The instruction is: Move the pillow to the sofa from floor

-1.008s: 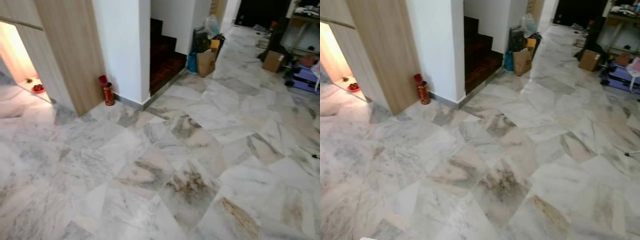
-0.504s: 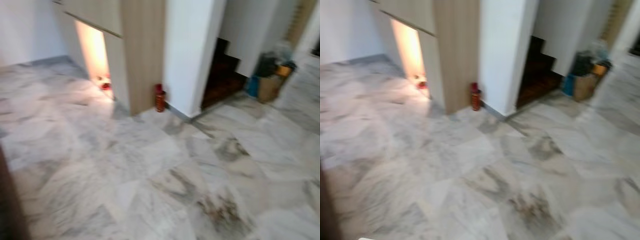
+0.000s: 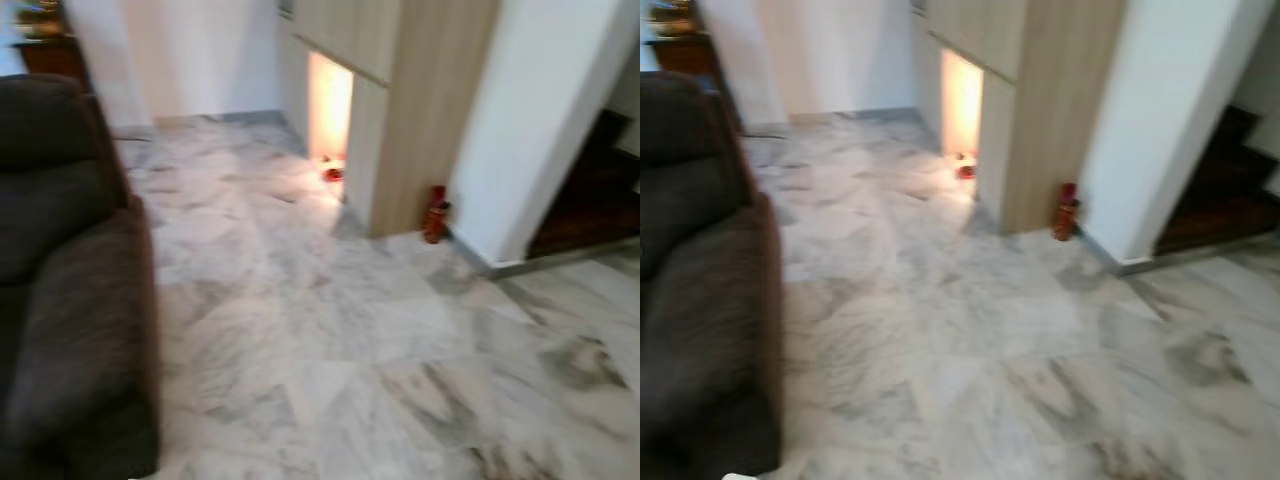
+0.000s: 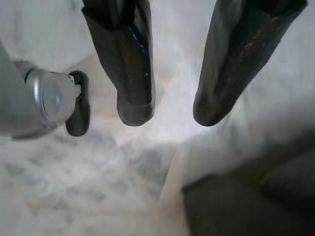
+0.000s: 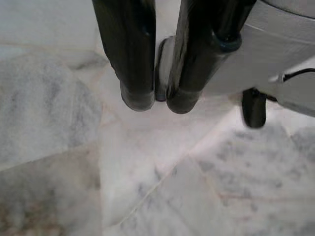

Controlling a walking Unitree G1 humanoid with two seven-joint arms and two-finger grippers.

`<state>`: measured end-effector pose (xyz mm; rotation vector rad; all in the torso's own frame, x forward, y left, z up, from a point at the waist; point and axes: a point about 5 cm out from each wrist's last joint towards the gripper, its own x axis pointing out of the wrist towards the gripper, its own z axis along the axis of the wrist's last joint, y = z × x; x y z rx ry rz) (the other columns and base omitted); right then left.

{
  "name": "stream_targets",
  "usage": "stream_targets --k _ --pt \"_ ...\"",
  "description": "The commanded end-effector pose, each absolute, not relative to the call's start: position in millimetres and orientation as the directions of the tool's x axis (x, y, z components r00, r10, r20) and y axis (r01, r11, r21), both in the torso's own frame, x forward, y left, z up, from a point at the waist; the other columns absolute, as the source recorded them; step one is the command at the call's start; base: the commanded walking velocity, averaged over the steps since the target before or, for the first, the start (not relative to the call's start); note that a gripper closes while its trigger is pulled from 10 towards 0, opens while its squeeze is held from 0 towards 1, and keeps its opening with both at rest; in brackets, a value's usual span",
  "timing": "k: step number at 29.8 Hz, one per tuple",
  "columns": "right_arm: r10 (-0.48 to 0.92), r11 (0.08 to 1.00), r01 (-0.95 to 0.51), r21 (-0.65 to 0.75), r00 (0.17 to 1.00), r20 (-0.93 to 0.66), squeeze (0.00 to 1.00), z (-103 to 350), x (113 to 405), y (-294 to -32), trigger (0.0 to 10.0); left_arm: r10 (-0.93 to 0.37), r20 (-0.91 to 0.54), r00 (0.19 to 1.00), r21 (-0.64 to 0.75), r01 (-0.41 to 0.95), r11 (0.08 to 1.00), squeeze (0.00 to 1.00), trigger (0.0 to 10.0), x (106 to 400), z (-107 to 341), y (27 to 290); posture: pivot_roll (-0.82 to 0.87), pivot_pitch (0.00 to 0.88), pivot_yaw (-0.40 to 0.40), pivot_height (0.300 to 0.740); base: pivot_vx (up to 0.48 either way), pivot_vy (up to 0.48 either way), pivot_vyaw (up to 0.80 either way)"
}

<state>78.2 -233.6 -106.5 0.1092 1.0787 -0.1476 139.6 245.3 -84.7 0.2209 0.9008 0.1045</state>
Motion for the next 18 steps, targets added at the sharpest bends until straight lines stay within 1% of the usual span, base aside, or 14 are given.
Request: stream_targets --k 1,5,18 --pt "-0.054 0.955 0.263 0.141 0.618 -0.784 0.0 -79.1 185.0 -209.0 10.0 0.153 -0.815 0.56 0.112 -0.107 0.988 0.0 10.0 161.0 -84.0 234.9 0.12 0.007 -0.043 0.74 0.0 0.0 0.8" --pt "-0.038 0.958 0.246 0.147 0.616 -0.787 0.0 -80.0 184.6 -204.9 10.0 0.145 -0.814 0.563 0.118 -0.083 0.989 0.0 10.0 162.2 -83.5 234.5 0.12 0.001 -0.043 0.74 0.0 0.0 0.8" --pt "-0.04 0.957 0.248 0.149 0.626 -0.779 0.0 -77.5 189.1 -206.3 10.0 0.143 -0.822 0.551 0.131 -0.062 0.99 0.0 10.0 158.1 -85.7 232.9 0.11 0.0 -0.045 0.74 0.0 0.0 0.8"
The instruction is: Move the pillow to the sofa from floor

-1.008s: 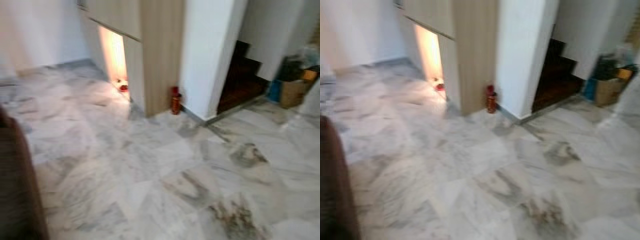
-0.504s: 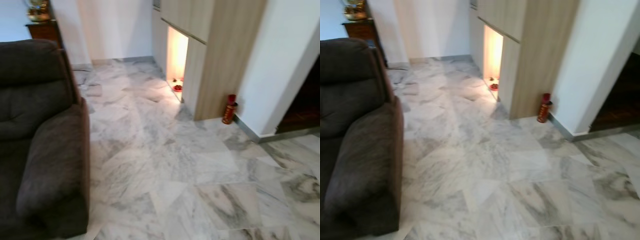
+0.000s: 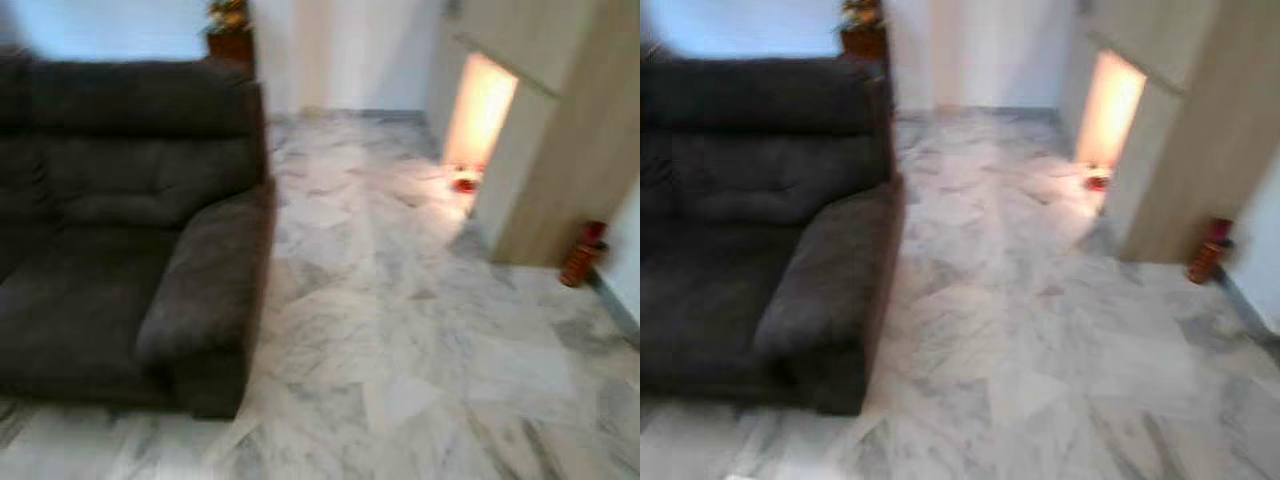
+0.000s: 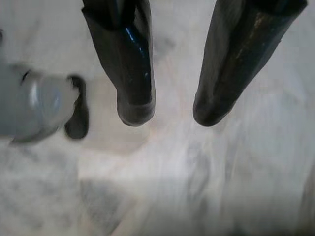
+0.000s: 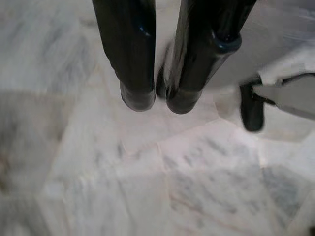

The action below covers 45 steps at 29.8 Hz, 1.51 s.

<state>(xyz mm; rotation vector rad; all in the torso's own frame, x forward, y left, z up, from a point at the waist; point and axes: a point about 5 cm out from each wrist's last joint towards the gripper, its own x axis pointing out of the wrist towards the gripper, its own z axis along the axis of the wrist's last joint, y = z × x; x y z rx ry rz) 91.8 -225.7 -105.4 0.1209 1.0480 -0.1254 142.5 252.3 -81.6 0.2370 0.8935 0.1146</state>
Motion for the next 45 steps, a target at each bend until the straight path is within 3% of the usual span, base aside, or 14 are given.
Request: stream_targets --k 1,24,33,45 --pt "-0.038 0.956 0.249 0.154 0.627 -0.778 0.0 -77.6 189.2 -205.5 10.0 0.146 -0.822 0.551 0.132 -0.065 0.989 0.0 10.0 158.3 -85.3 234.2 0.11 0.0 -0.043 0.74 0.0 0.0 0.8" --pt "-0.089 0.929 0.335 0.159 0.618 -0.781 0.0 -78.7 187.2 -207.1 10.0 0.139 -0.816 0.561 0.136 -0.048 0.99 0.0 10.0 161.0 -83.5 236.2 0.11 0.04 -0.02 0.74 0.0 0.0 0.07" --pt "-0.106 0.935 0.331 0.13 0.609 -0.786 0.0 -78.5 187.3 -208.8 10.0 0.14 -0.814 0.564 0.135 -0.051 0.99 0.0 10.0 162.4 -82.7 236.9 0.11 0.047 -0.02 0.74 0.0 0.0 -0.73" --pt "-0.096 0.952 0.286 0.112 0.624 -0.776 0.0 -76.8 191.4 -205.4 10.0 0.132 -0.815 0.565 0.123 -0.054 0.991 0.0 10.0 162.1 -83.0 236.0 0.11 0.047 -0.02 0.74 0.0 0.0 0.0"
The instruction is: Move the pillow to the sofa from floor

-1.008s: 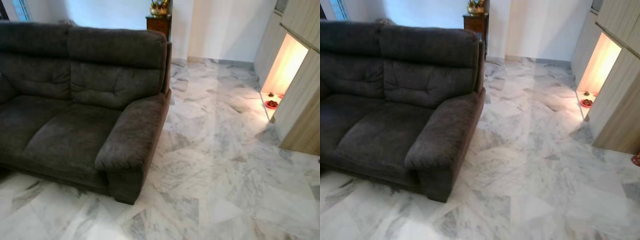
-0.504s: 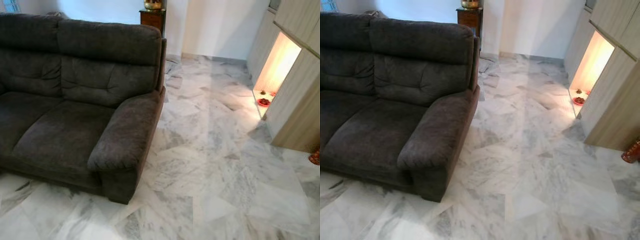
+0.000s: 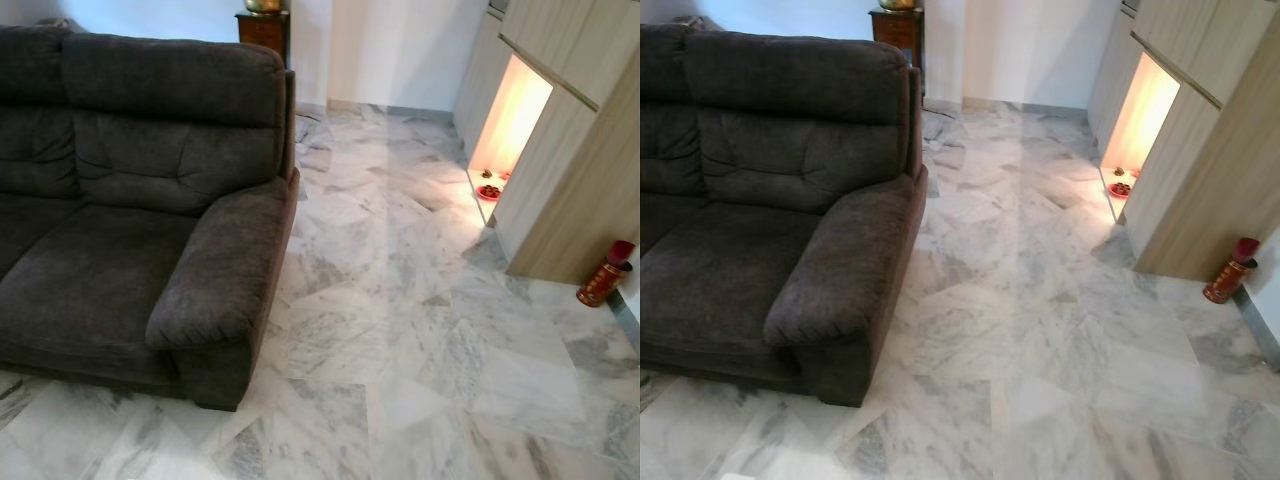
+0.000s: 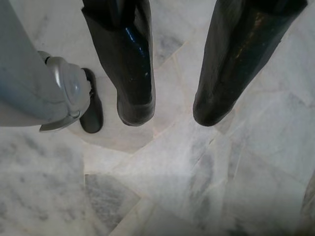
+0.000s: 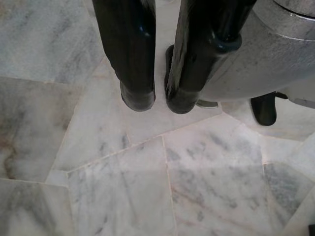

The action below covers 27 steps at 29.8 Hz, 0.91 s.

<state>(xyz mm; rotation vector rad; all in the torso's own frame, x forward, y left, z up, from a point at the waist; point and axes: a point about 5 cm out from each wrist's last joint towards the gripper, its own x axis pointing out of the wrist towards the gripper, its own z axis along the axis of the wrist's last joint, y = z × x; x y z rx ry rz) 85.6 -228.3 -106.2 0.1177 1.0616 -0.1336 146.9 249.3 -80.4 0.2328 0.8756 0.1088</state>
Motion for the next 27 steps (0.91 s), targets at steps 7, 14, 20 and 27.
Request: stream_targets --k 7,14,20,27 --pt "-0.074 0.972 0.219 0.081 0.618 -0.783 0.0 -77.6 190.3 -203.8 10.0 0.123 -0.816 0.564 0.12 -0.044 0.992 0.0 10.0 162.5 -83.1 235.0 0.11 0.046 -0.02 0.74 0.0 0.0 0.46" --pt "-0.06 0.96 0.251 0.121 0.61 -0.79 0.0 -79.0 188.3 -203.0 10.0 0.111 -0.818 0.564 0.109 -0.038 0.993 0.0 10.0 162.3 -83.5 233.4 0.11 0.043 -0.021 0.74 0.0 0.0 0.11" --pt "-0.064 0.96 0.255 0.118 0.608 -0.791 0.0 -79.2 187.9 -203.1 10.0 0.104 -0.813 0.573 0.1 -0.039 0.994 0.0 10.0 163.1 -83.0 233.2 0.1 0.034 -0.021 0.74 0.0 0.0 0.0" --pt "-0.086 0.947 0.296 0.124 0.606 -0.791 0.0 -79.0 187.1 -207.0 10.0 0.107 -0.806 0.582 0.112 -0.027 0.993 0.0 10.0 166.7 -80.1 238.0 0.1 0.024 -0.017 0.74 0.0 0.0 0.0"
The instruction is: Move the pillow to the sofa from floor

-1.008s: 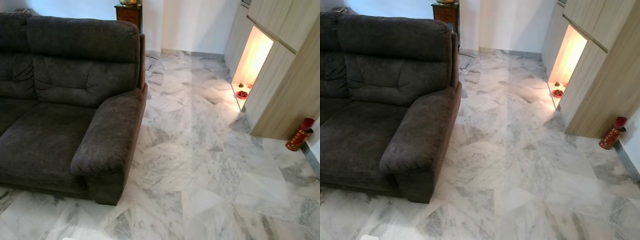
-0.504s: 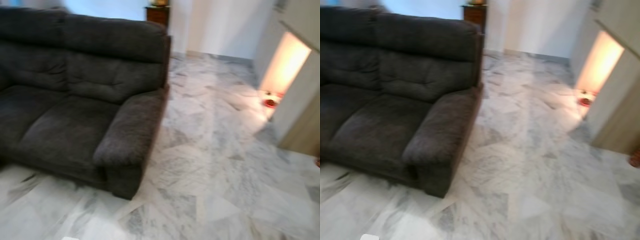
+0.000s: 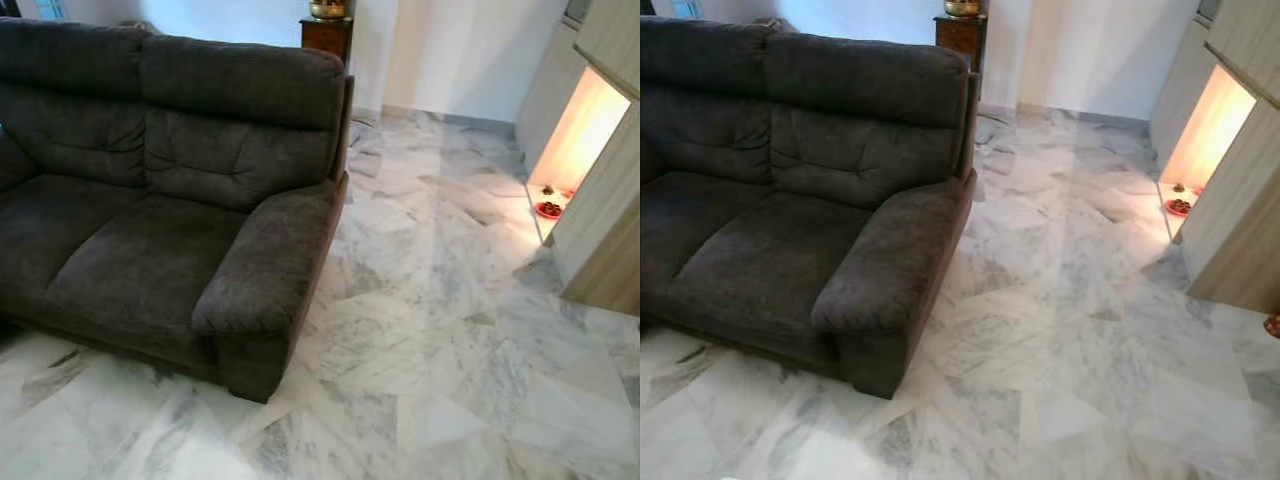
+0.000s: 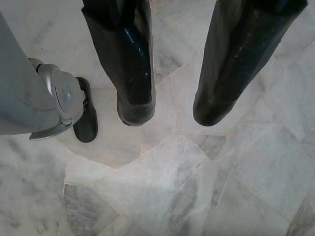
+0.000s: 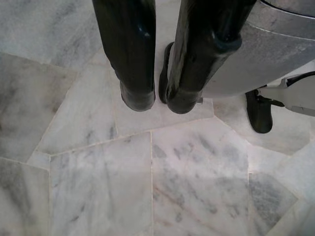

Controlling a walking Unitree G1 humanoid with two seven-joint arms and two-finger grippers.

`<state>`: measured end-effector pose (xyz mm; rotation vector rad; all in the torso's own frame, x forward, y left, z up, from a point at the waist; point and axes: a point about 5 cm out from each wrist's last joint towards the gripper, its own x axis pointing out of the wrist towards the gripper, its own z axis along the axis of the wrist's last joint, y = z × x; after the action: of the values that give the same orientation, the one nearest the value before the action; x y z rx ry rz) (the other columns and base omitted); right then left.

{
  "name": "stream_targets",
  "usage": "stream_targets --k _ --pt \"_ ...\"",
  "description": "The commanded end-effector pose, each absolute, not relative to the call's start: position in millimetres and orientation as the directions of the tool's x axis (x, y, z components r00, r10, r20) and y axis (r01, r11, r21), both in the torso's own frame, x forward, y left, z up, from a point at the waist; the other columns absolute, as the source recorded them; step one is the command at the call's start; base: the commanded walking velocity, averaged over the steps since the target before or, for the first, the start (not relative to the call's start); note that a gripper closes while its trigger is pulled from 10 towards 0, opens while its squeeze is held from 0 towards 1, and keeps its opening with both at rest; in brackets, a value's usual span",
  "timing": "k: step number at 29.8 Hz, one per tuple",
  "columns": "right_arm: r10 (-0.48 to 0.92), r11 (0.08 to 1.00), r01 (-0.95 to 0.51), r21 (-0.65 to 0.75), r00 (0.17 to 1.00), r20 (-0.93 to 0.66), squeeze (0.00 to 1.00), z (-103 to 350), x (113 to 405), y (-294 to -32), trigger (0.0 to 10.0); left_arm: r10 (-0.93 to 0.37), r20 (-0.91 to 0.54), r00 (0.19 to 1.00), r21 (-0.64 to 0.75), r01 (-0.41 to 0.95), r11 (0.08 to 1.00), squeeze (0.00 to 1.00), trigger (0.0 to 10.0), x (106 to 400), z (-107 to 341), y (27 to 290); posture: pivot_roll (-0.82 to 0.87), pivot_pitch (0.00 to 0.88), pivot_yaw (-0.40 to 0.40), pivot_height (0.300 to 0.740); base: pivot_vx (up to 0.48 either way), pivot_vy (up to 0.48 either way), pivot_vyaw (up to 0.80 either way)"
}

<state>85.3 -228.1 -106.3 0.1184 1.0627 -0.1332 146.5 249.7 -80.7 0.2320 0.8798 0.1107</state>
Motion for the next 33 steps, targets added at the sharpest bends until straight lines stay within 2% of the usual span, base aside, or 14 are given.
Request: stream_targets --k 1,32,33 --pt "-0.087 0.948 0.295 0.12 0.602 -0.794 0.0 -79.4 186.3 -207.1 10.0 0.112 -0.806 0.581 0.116 -0.03 0.993 0.0 10.0 166.8 -79.7 239.3 0.1 0.021 -0.017 0.74 0.0 0.0 0.0" --pt "-0.089 0.953 0.284 0.106 0.595 -0.799 0.0 -79.9 185.4 -207.7 10.0 0.117 -0.803 0.585 0.118 -0.036 0.992 0.0 10.0 167.8 -78.8 240.8 0.1 0.02 -0.018 0.74 0.0 0.0 0.0" --pt "-0.102 0.95 0.295 0.104 0.608 -0.787 0.0 -78.0 187.8 -210.2 10.0 0.125 -0.788 0.602 0.121 -0.049 0.992 0.0 10.0 172.1 -76.7 240.9 0.09 0.043 -0.025 0.74 0.0 0.0 0.0"
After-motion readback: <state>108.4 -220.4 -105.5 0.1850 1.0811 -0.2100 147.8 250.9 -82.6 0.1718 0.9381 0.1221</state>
